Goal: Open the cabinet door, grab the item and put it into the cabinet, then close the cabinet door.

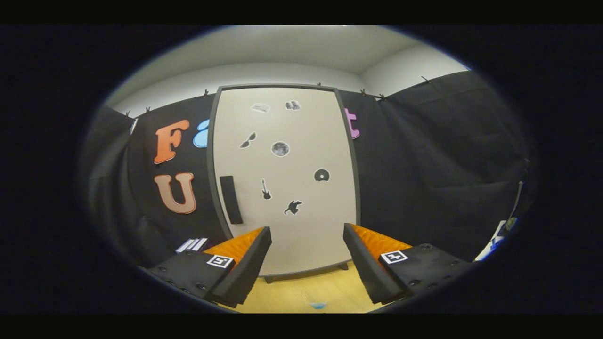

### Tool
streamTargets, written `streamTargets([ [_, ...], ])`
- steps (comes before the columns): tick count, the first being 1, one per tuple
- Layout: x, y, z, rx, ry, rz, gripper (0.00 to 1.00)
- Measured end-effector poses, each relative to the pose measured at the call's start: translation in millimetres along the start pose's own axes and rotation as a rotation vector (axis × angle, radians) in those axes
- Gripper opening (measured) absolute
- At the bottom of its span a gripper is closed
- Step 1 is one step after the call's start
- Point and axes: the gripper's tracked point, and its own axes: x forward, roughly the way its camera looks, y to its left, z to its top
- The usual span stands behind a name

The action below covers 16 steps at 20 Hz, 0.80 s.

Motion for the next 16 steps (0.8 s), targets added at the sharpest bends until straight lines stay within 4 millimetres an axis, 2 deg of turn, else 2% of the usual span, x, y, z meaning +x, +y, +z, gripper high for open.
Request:
streamTargets([
  [5, 30, 53, 6, -0.043, -0.001, 0.097, 0.98],
  [9, 63, 97, 3, -0.05, 0.036, 0.174, 0.98],
  [14, 106, 130, -1, -0.087, 0.064, 0.199, 0.95],
  [15, 116, 134, -2, -0.091, 0.071, 0.204, 0.88],
  [16, 125, 135, -4, -0.097, 0.078, 0.193, 0.86],
])
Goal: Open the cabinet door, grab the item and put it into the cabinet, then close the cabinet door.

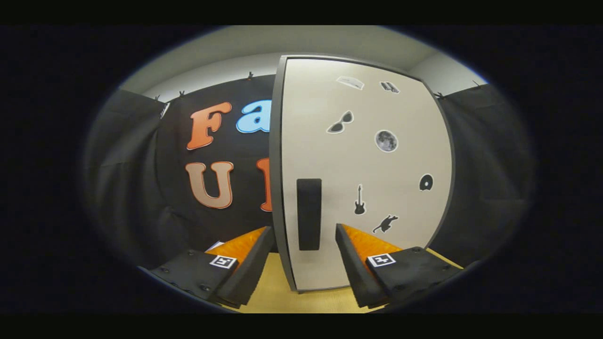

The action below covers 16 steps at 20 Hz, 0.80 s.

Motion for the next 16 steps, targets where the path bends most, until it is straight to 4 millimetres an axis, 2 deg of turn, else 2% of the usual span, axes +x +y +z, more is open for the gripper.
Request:
streamTargets([
  [1, 9, -1, 0, -0.005, 0.007, -0.004, 0.81],
  [4, 32, -9, -3, -0.013, 0.026, -0.034, 0.8],
  [9, 49, -14, -12, 0.015, 0.061, -0.043, 0.78],
  [11, 51, -12, -13, 0.024, 0.063, -0.034, 0.63],
  [12, 52, -10, -16, 0.022, 0.07, -0.024, 0.61],
  [14, 53, -10, -16, 0.026, 0.073, -0.024, 0.39],
  [16, 52, -11, -16, 0.038, 0.072, -0.027, 0.36],
])
